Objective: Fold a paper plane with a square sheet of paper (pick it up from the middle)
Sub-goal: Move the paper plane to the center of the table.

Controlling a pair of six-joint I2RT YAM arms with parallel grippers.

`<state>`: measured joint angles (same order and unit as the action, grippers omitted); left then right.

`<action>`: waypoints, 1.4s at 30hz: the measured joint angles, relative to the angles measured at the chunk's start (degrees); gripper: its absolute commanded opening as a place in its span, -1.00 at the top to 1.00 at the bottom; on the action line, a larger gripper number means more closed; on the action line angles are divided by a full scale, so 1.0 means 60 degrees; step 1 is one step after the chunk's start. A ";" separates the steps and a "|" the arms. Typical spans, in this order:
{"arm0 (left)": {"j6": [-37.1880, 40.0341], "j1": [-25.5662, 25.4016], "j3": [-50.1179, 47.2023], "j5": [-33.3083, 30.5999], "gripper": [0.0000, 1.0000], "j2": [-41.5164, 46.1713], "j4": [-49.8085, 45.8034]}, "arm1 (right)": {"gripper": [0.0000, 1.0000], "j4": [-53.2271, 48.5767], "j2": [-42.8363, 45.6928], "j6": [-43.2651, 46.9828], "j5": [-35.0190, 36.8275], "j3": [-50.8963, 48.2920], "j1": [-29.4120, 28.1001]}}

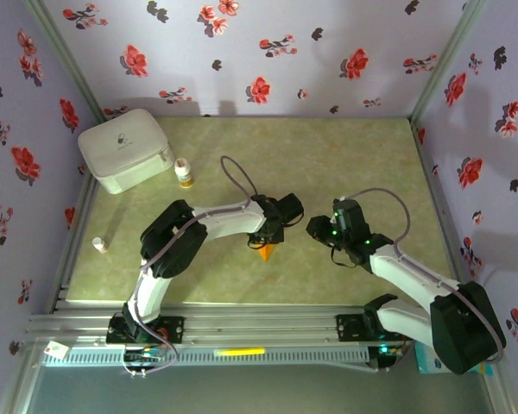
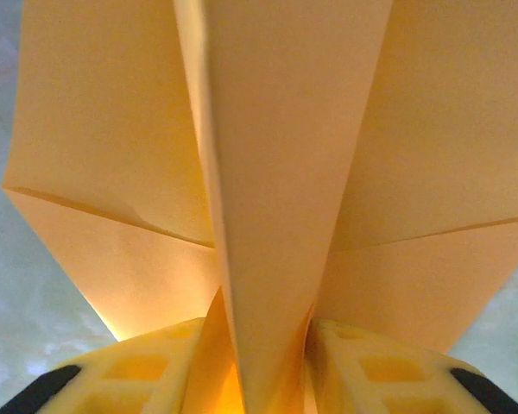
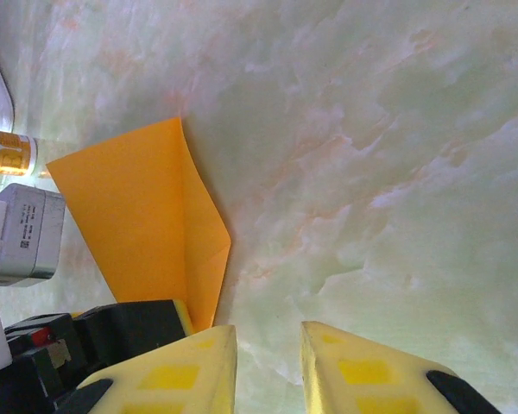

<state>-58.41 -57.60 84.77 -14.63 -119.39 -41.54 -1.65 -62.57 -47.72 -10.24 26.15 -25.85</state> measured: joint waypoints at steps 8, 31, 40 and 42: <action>-0.0364 -0.0062 0.0302 -0.0244 0.31 -0.0182 -0.0222 | 0.47 -0.0007 0.0000 0.0131 -0.0004 0.0000 0.0055; 0.0561 -0.0022 0.0517 -0.0470 0.29 0.0710 -0.0579 | 0.45 -0.0397 0.0073 0.0211 0.0051 0.0117 0.0204; 0.1610 -0.0018 -0.0444 -0.0754 0.09 0.3005 -0.0022 | 0.12 -0.1796 0.0386 0.1177 0.0856 0.1005 0.0597; 0.1891 0.0036 -0.0958 -0.1086 -0.02 0.3985 0.0255 | -0.02 -0.2320 0.0488 0.1647 0.1519 0.1545 0.0721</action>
<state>-47.07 -57.39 79.02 -21.15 -95.48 -40.01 -15.57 -59.64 -37.85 -1.13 35.42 -21.52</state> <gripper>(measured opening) 0.467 0.451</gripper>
